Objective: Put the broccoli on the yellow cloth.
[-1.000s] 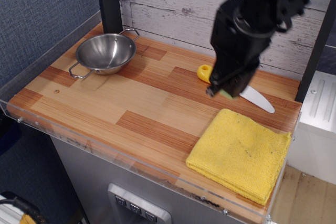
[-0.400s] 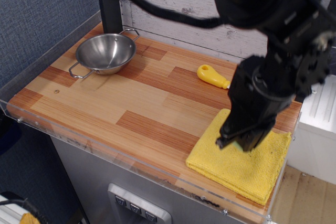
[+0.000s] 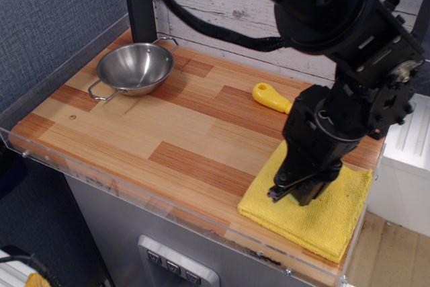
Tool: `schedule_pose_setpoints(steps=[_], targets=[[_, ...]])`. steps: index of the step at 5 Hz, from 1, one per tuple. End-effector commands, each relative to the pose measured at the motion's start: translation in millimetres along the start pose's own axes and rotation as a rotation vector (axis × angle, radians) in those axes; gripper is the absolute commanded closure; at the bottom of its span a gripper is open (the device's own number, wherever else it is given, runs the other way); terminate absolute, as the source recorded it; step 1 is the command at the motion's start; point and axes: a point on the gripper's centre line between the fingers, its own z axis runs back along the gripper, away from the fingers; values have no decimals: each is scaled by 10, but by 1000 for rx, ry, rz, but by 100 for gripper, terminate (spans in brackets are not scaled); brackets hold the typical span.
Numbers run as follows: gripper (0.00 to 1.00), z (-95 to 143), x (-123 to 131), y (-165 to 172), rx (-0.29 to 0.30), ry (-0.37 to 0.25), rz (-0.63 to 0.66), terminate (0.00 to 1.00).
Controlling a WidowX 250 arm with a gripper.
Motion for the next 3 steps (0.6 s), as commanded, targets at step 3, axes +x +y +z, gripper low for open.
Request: schedule_pose_setpoints(steps=[3], targets=[[0,260,160,70,-18,-24,64,0]])
